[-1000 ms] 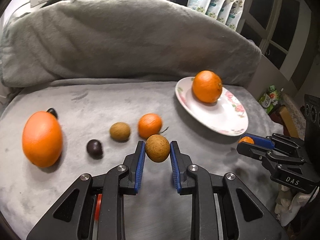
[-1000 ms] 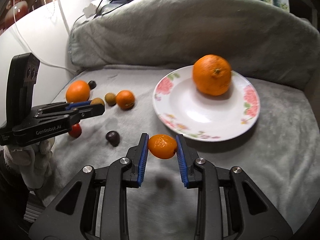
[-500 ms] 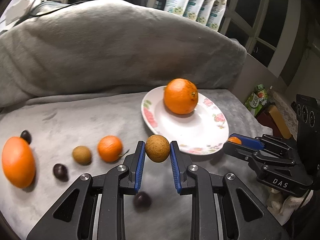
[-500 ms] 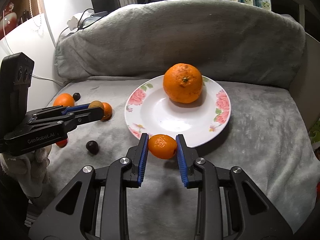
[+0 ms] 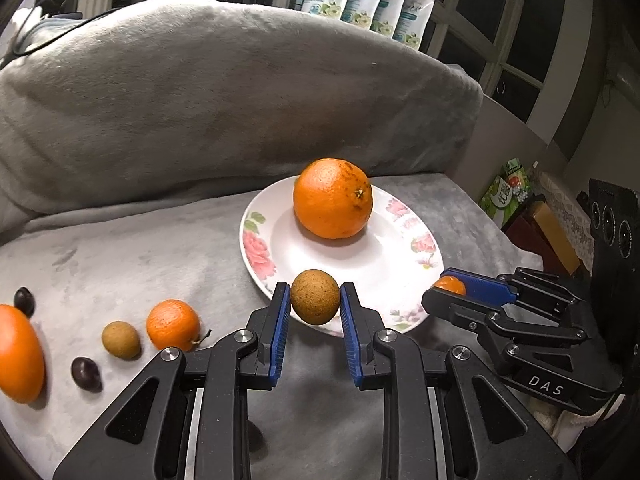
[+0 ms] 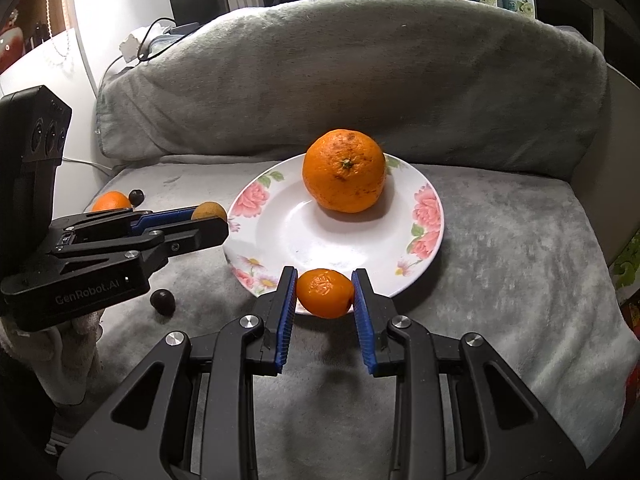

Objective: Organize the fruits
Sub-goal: 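Carry the kumquat and kiwi over the plate and open both grippers, then move both tools back toward the remaining fruits, then grasp the red tomato with the left gripper while the right gripper grasps a kiwi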

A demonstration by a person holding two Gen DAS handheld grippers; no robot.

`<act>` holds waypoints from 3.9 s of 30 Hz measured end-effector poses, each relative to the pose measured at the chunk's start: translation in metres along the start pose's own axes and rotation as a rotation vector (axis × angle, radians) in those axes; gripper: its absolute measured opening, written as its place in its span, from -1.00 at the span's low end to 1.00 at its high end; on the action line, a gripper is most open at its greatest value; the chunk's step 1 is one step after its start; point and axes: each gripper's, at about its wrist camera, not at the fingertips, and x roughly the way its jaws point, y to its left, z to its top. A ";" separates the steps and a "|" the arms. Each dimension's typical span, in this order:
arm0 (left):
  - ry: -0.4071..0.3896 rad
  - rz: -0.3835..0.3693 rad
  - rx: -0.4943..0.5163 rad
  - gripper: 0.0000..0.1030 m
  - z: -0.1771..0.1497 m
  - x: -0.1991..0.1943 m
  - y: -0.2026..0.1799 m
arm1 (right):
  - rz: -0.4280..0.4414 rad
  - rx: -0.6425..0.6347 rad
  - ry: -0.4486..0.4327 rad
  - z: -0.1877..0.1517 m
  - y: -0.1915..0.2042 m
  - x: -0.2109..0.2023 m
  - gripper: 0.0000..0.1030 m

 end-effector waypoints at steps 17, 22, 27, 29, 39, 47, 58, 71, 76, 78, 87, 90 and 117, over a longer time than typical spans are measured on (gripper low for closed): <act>-0.017 0.020 0.037 -0.16 0.003 -0.002 -0.007 | -0.027 0.047 -0.051 0.005 -0.011 -0.009 0.25; -0.036 0.033 0.040 0.33 0.003 -0.005 -0.008 | -0.052 0.057 -0.069 0.006 -0.015 -0.014 0.49; -0.050 0.059 0.050 0.54 0.003 -0.009 -0.011 | -0.060 0.063 -0.090 0.006 -0.015 -0.019 0.73; -0.048 0.064 0.049 0.54 0.003 -0.009 -0.011 | -0.062 0.063 -0.091 0.007 -0.015 -0.020 0.74; -0.061 0.089 0.041 0.54 0.001 -0.018 -0.007 | -0.038 0.070 -0.102 0.009 -0.012 -0.025 0.74; -0.085 0.109 0.018 0.54 -0.002 -0.034 0.004 | -0.004 0.034 -0.122 0.013 0.001 -0.032 0.74; -0.122 0.196 -0.052 0.54 -0.021 -0.076 0.047 | 0.076 -0.058 -0.149 0.028 0.033 -0.034 0.74; -0.117 0.289 -0.157 0.54 -0.066 -0.121 0.094 | 0.158 -0.230 -0.092 0.041 0.092 -0.007 0.74; -0.101 0.284 -0.184 0.54 -0.079 -0.125 0.100 | 0.191 -0.272 -0.048 0.045 0.110 0.011 0.74; -0.098 0.275 -0.195 0.54 -0.085 -0.126 0.100 | 0.202 -0.292 -0.029 0.047 0.116 0.018 0.74; -0.073 0.224 -0.217 0.53 -0.099 -0.119 0.096 | 0.248 -0.482 0.065 0.050 0.158 0.044 0.59; -0.063 0.203 -0.221 0.53 -0.103 -0.114 0.094 | 0.260 -0.572 0.104 0.049 0.173 0.053 0.59; 0.046 0.180 -0.228 -0.11 -0.100 -0.076 0.105 | 0.257 -0.759 0.344 0.055 0.201 0.135 -0.07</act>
